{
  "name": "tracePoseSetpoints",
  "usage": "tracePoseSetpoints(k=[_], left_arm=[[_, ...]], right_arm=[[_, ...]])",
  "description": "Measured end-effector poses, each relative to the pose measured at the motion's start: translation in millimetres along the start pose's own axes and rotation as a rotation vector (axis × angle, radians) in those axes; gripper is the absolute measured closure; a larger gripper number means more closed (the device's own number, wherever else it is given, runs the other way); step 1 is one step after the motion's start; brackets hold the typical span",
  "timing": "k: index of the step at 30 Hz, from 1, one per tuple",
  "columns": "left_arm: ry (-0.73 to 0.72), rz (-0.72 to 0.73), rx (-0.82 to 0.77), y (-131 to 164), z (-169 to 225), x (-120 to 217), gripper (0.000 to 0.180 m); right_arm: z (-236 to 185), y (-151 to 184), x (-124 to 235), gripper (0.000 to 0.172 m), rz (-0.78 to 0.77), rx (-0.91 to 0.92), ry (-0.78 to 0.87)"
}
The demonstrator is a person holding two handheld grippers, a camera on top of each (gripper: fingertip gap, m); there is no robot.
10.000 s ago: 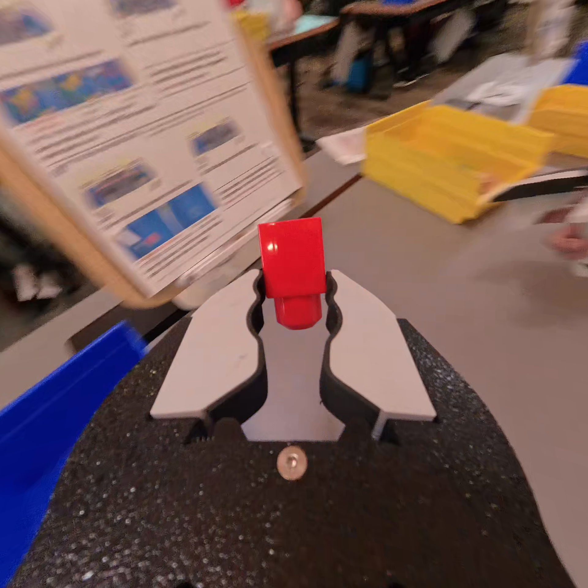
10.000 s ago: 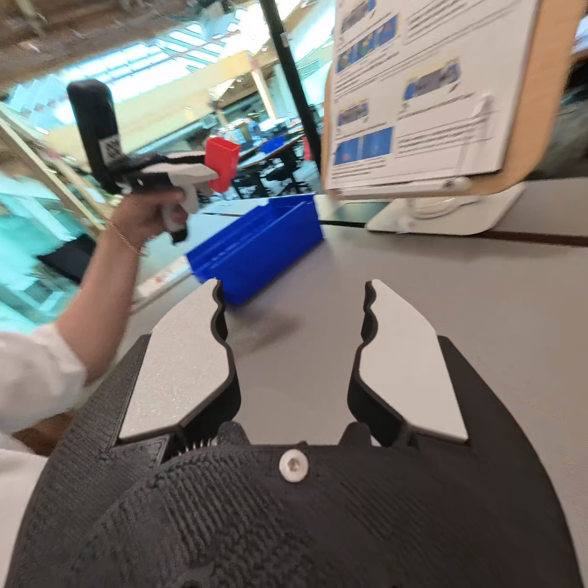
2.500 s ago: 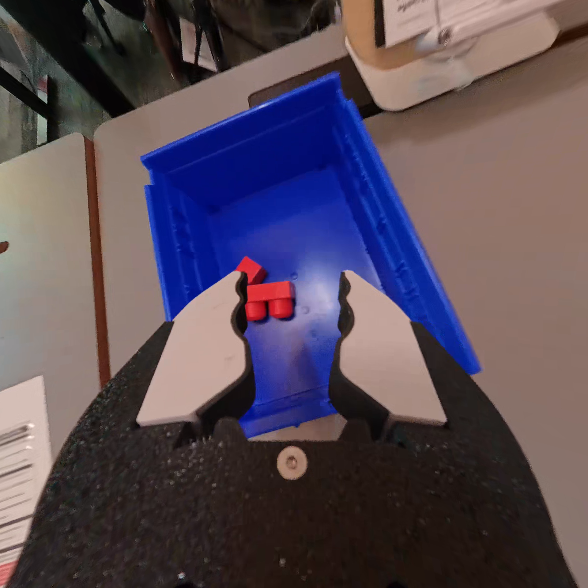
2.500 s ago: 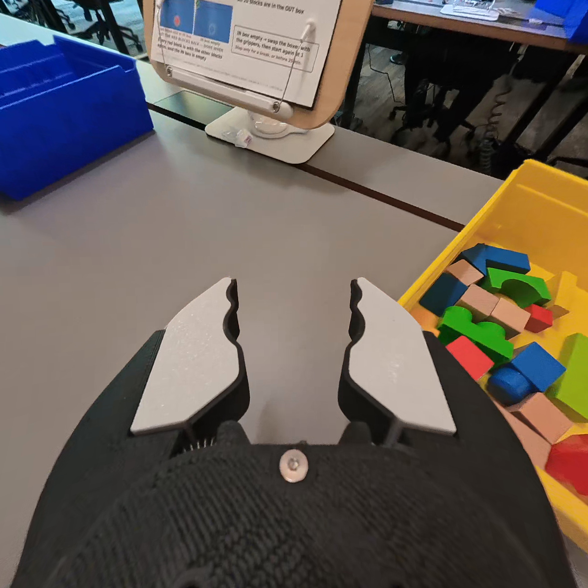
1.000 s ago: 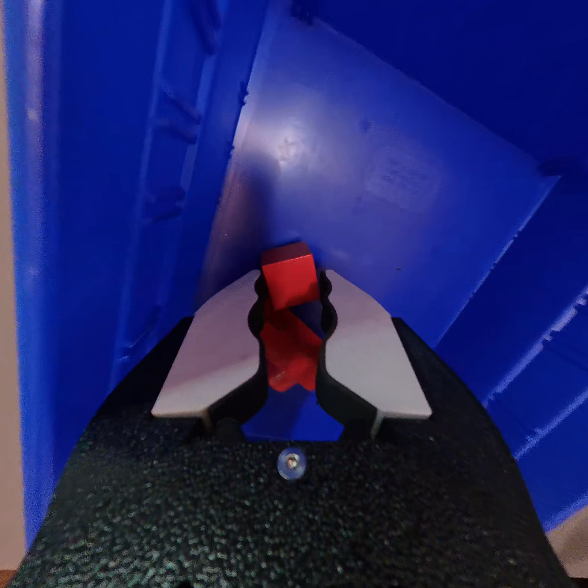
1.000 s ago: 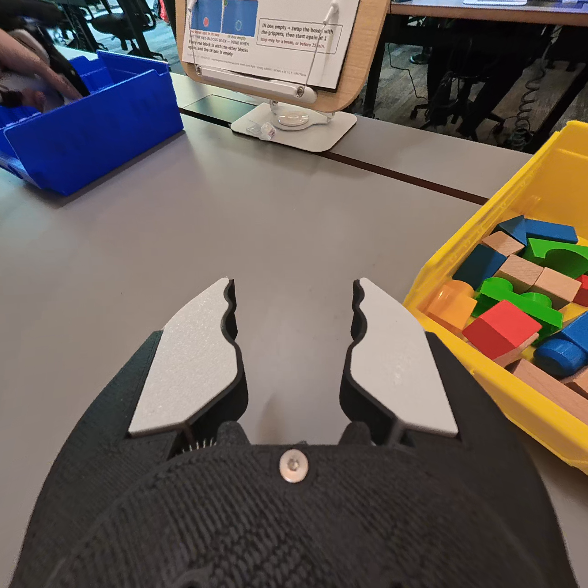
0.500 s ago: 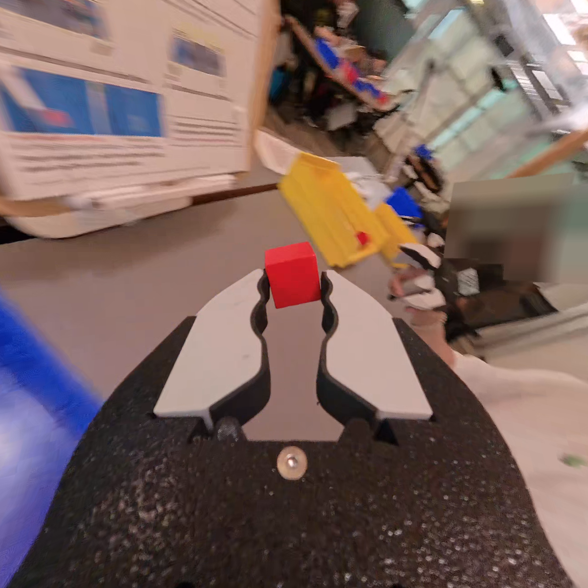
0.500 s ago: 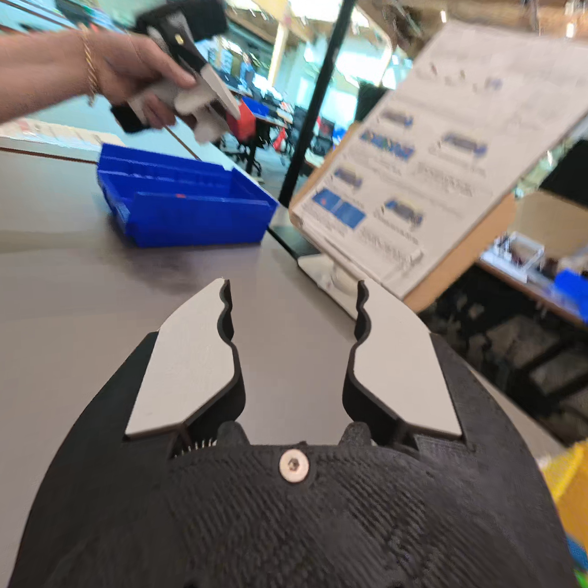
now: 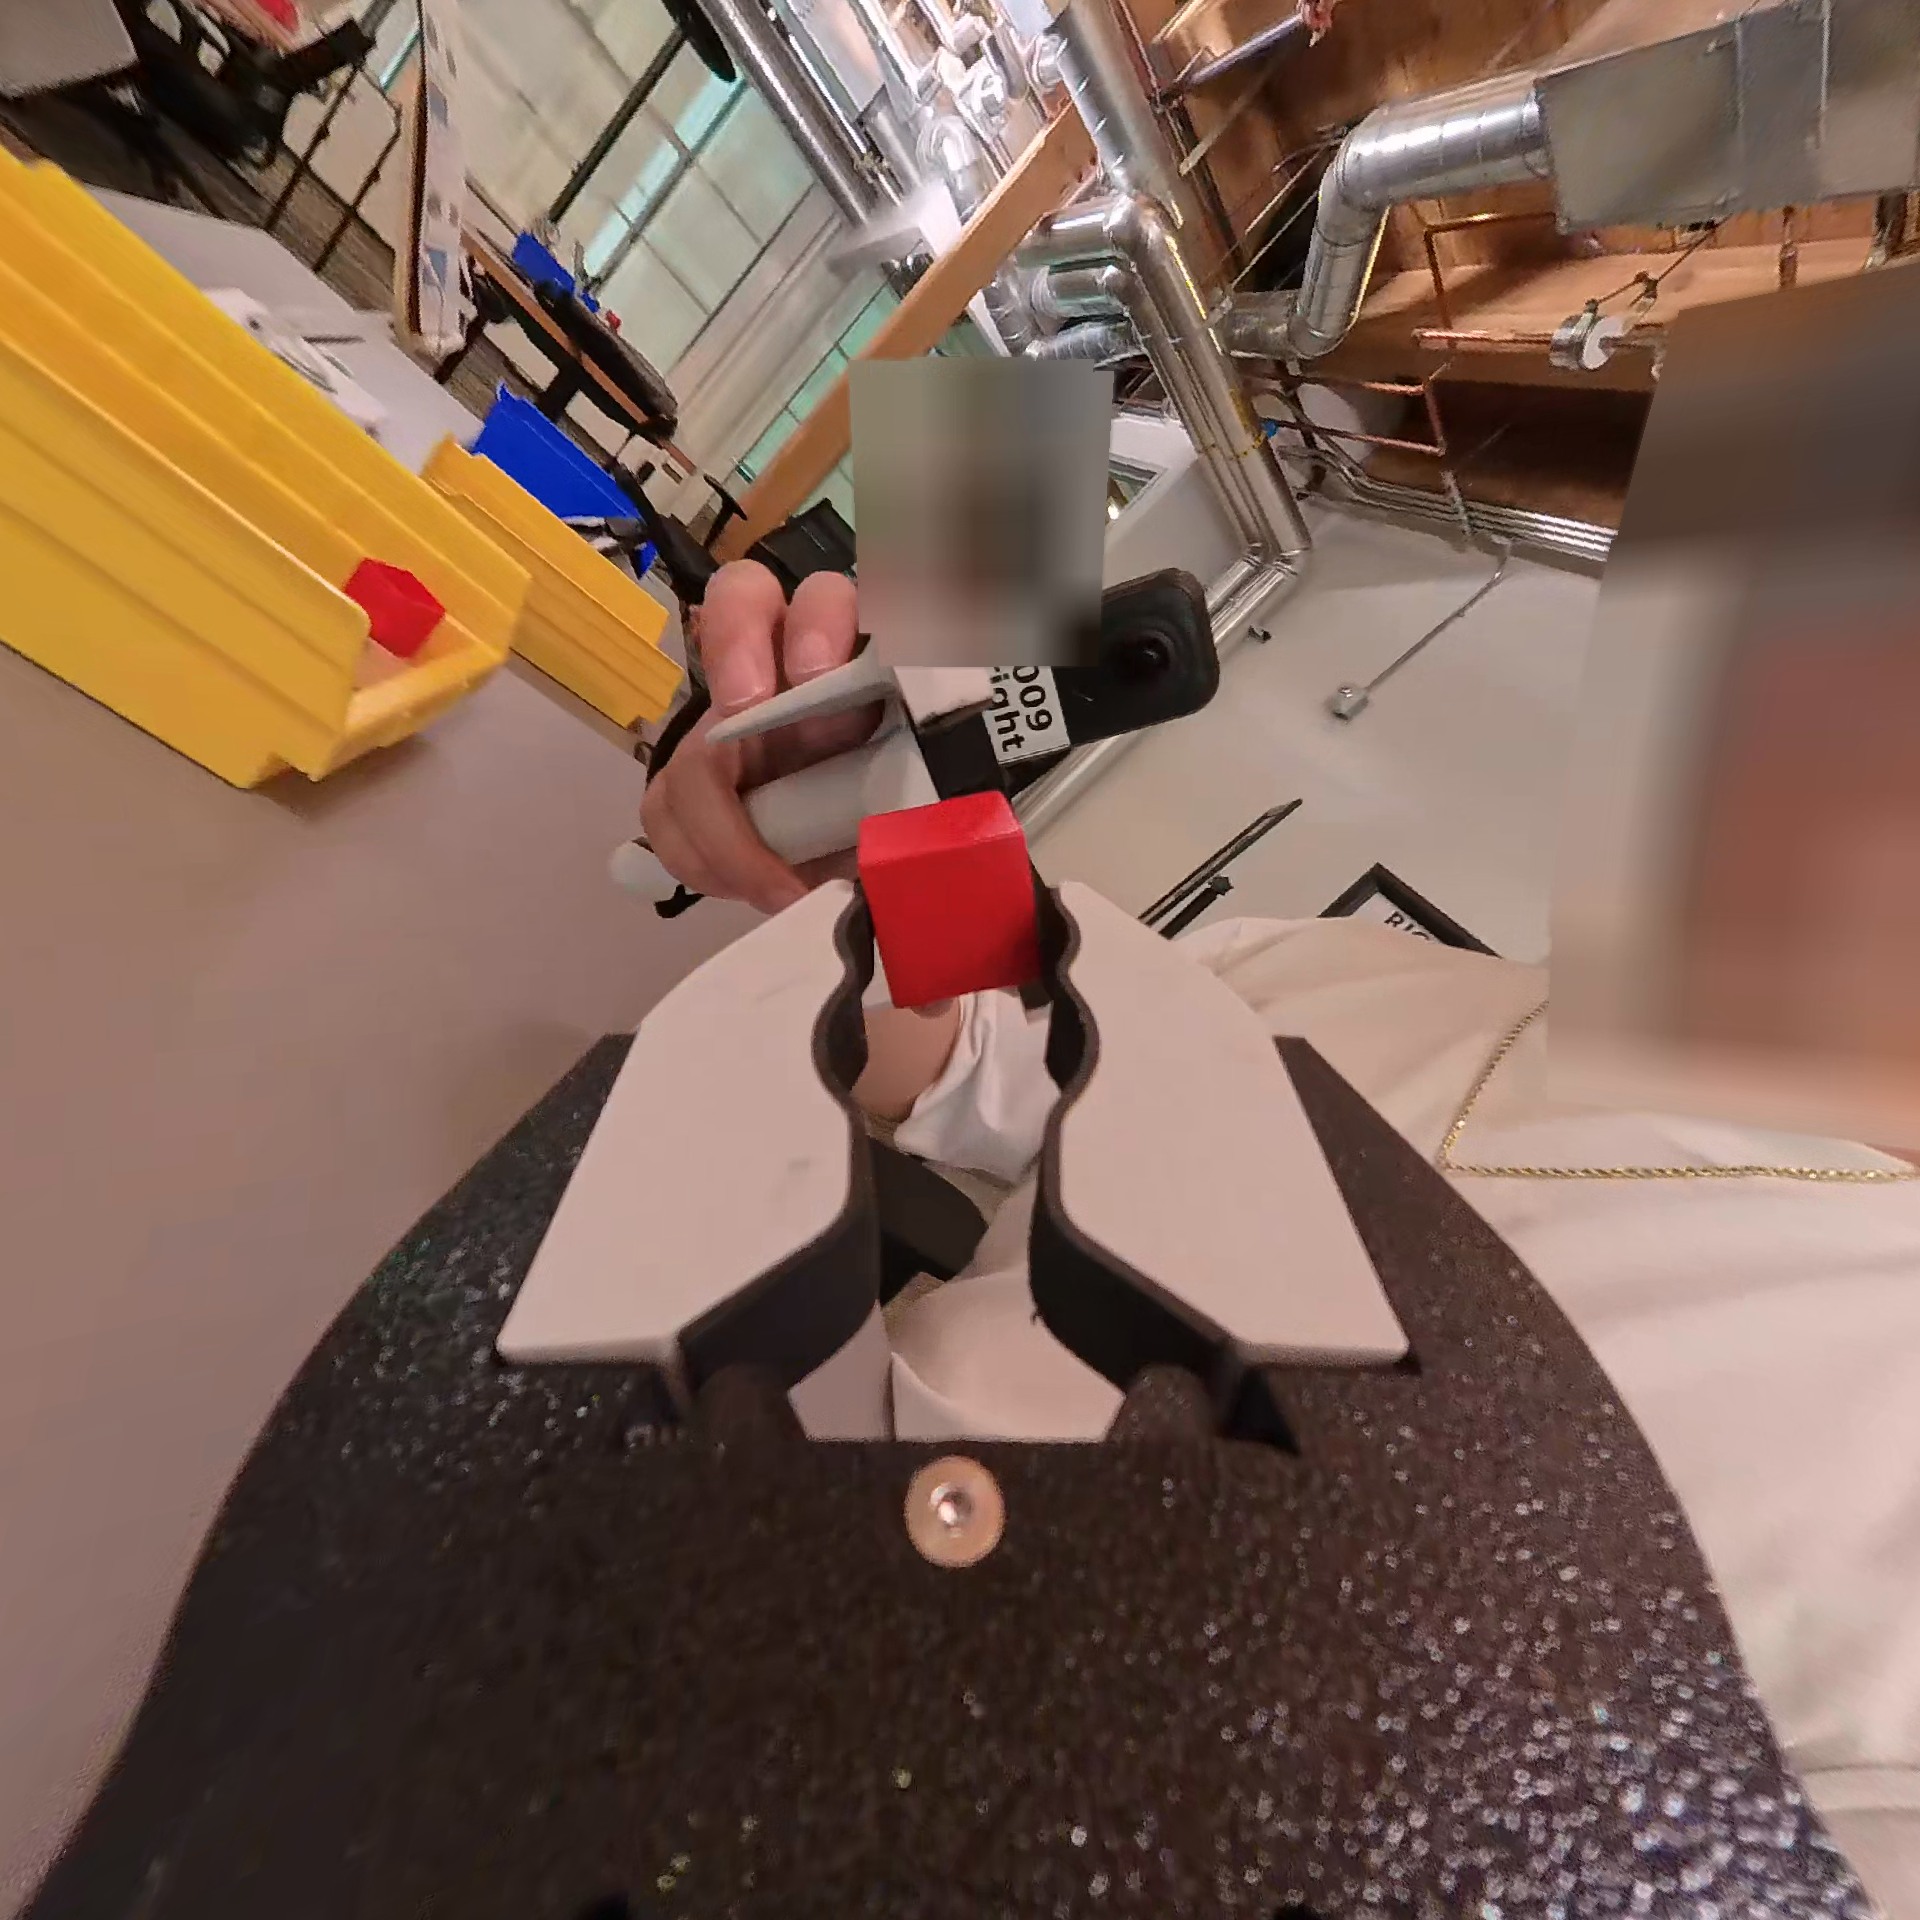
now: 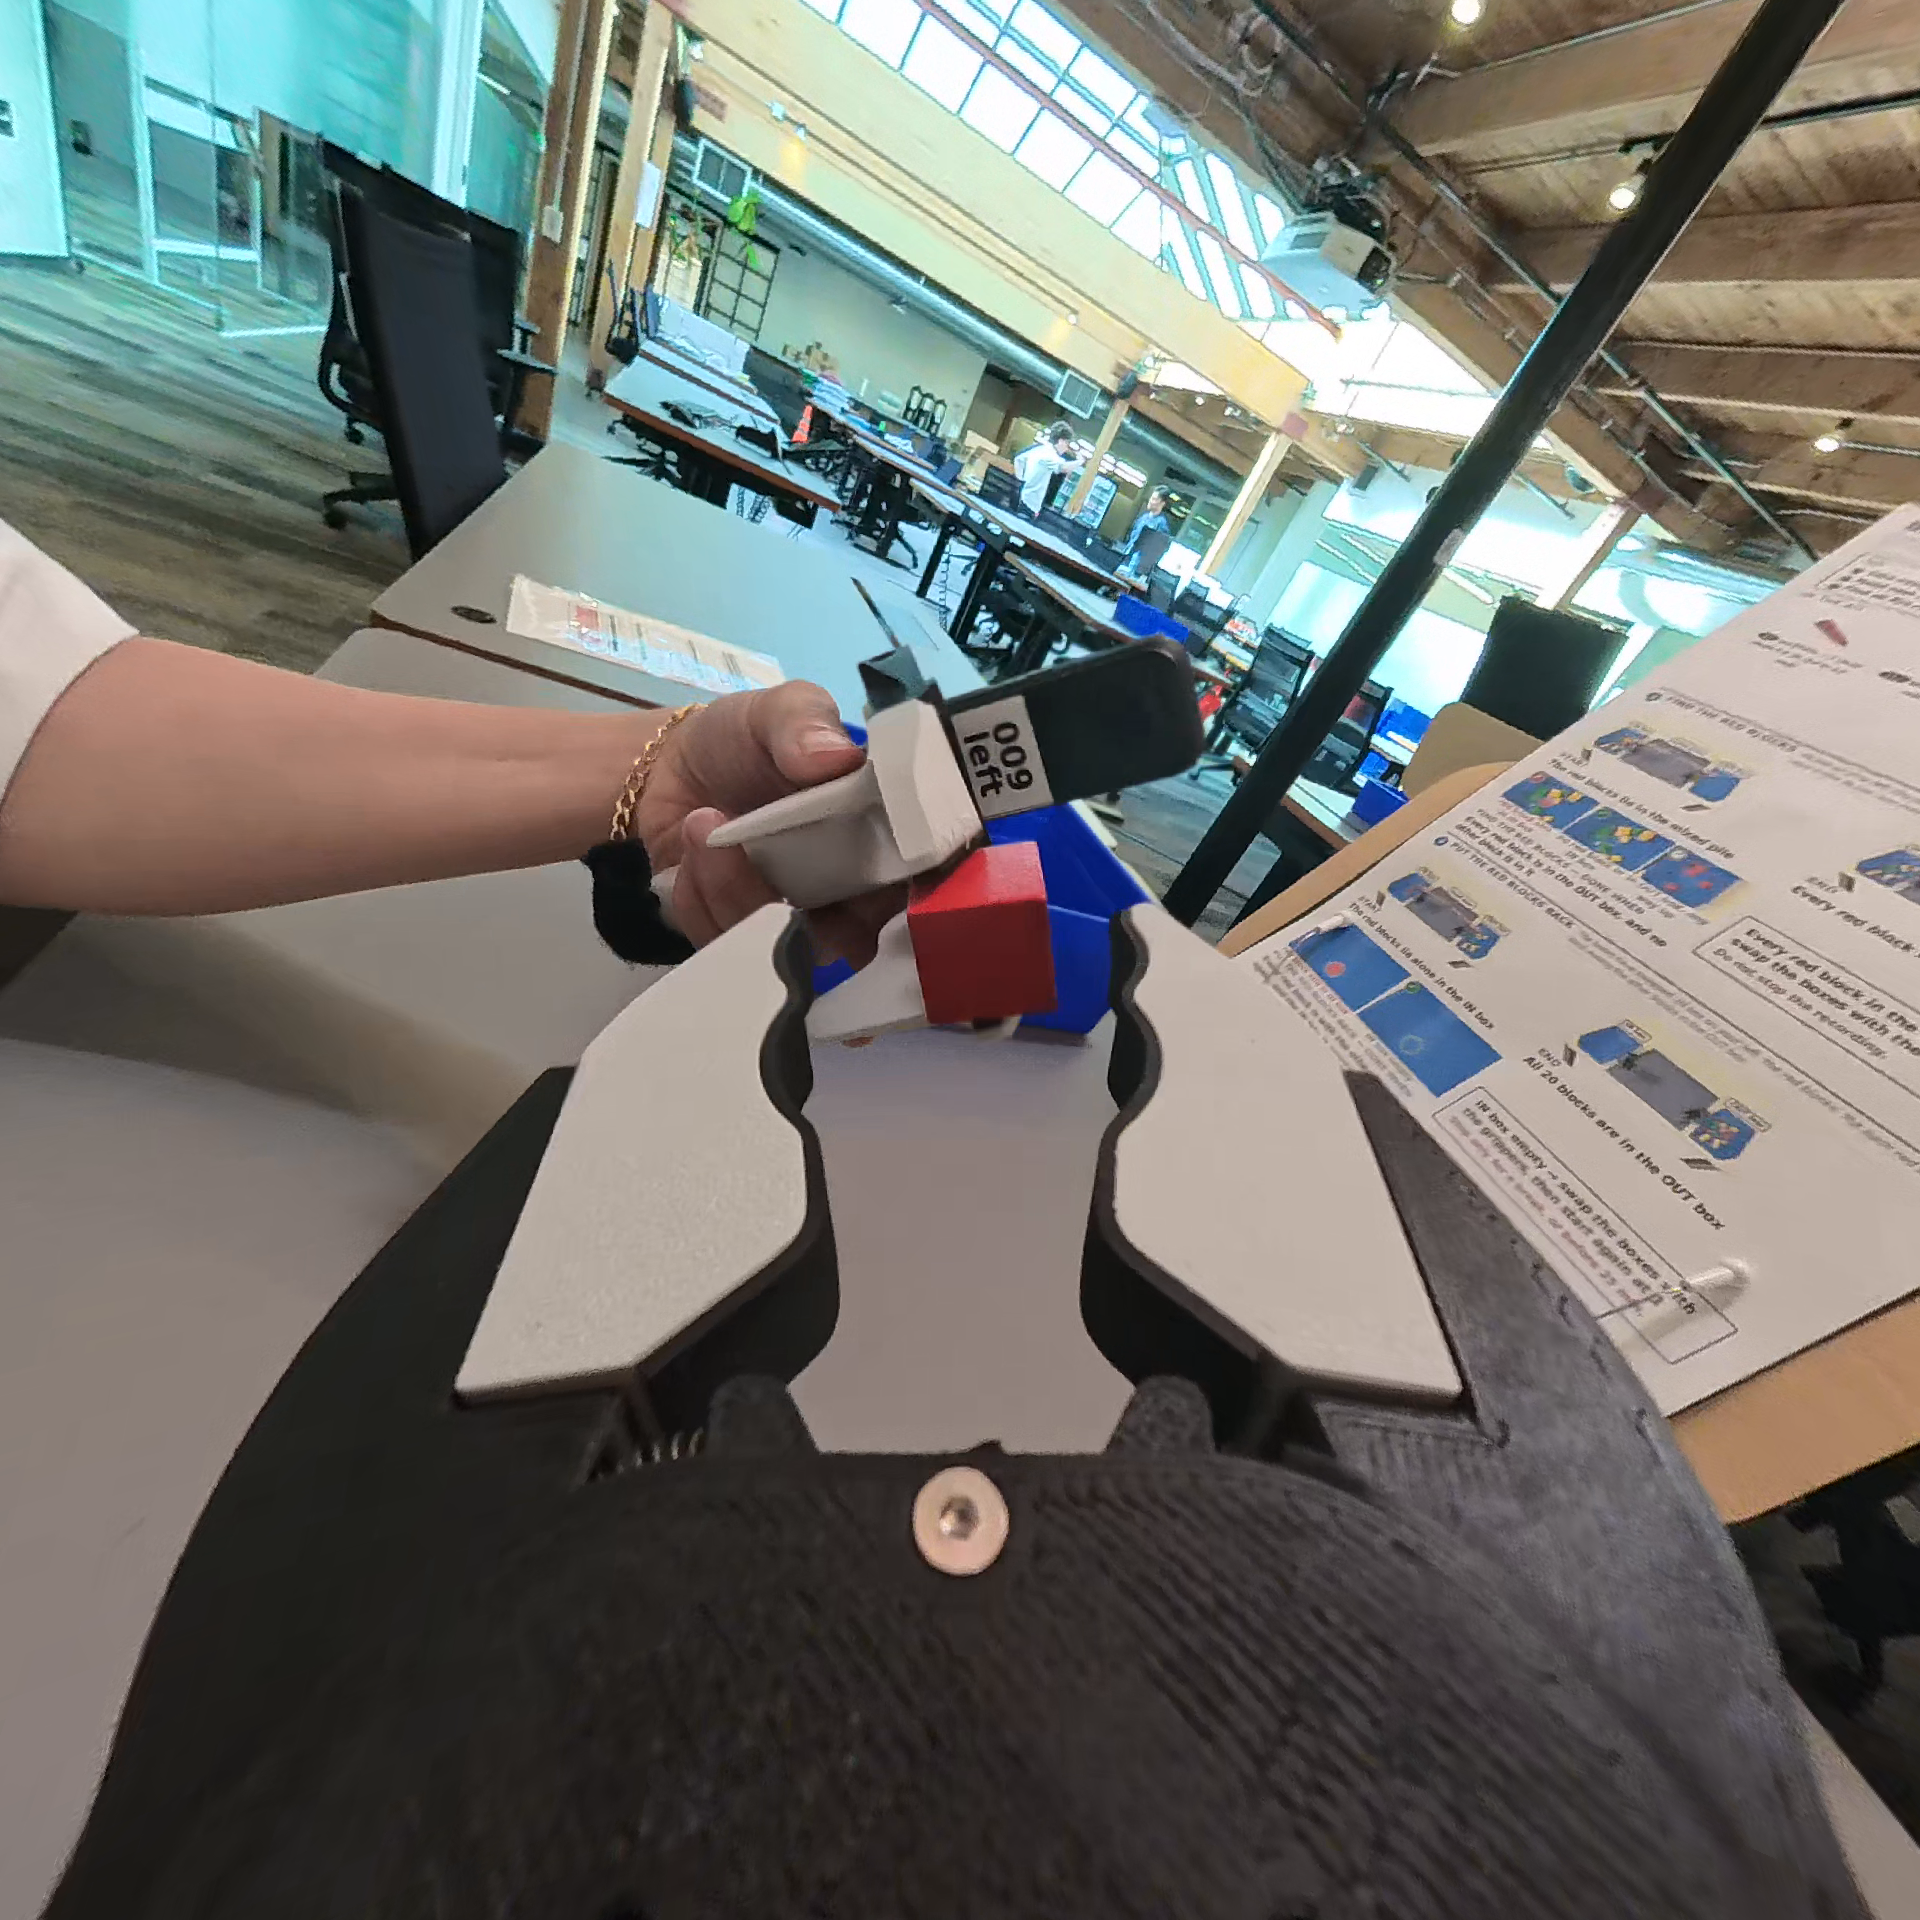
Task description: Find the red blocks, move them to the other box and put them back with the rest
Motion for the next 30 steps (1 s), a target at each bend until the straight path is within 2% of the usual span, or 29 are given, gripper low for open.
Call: tracePoseSetpoints(k=[1,4,9,11,14,17,19,21,23,25,30], left_arm=[[0.012,-0.004,0.016,2,-1,-2,0.15],[0.044,-0.005,0.036,8,0,-6,0.15],[0.047,0.032,0.087,12,-3,-8,0.15],[-0.028,0.068,0.104,10,-13,-4,0.15],[-0.214,0.148,0.094,3,-32,9,0.133],[-0.485,0.157,-0.02,6,-52,32,0.13],[-0.666,0.141,-0.11,11,-61,48,0.13],[-0.788,0.108,-0.164,19,-65,58,0.13],[-0.866,0.061,-0.194,28,-68,63,0.13],[-0.916,0.009,-0.217,37,-71,64,0.129],[-1.027,-0.119,-0.264,55,-78,69,0.128]], right_arm=[[-2,2,0,0.12,-0.011,0.0,-0.005],[-3,6,0,0.145,-0.014,0.017,0.004],[-5,11,1,0.145,-0.015,0.016,0.015],[-1,17,3,0.145,-0.058,0.022,0.044],[16,20,19,0.145,-0.093,-0.017,0.125],[65,27,64,0.145,-0.184,-0.034,0.347],[106,38,108,0.145,-0.291,-0.058,0.524],[146,55,157,0.145,-0.41,-0.09,0.691],[184,80,203,0.145,-0.565,-0.115,0.826],[214,110,236,0.145,-0.689,-0.158,0.892],[260,178,271,0.145,-0.835,-0.354,0.932]])
Point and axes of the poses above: each gripper's, where its closed fingertips meet, x back along the fingers, y out of its underside, z = x × y across the jaws, the point moved 1 cm from there along x, back along the fingers, and after that the axes turned 3 degrees about -x, right-handed, at the moved point
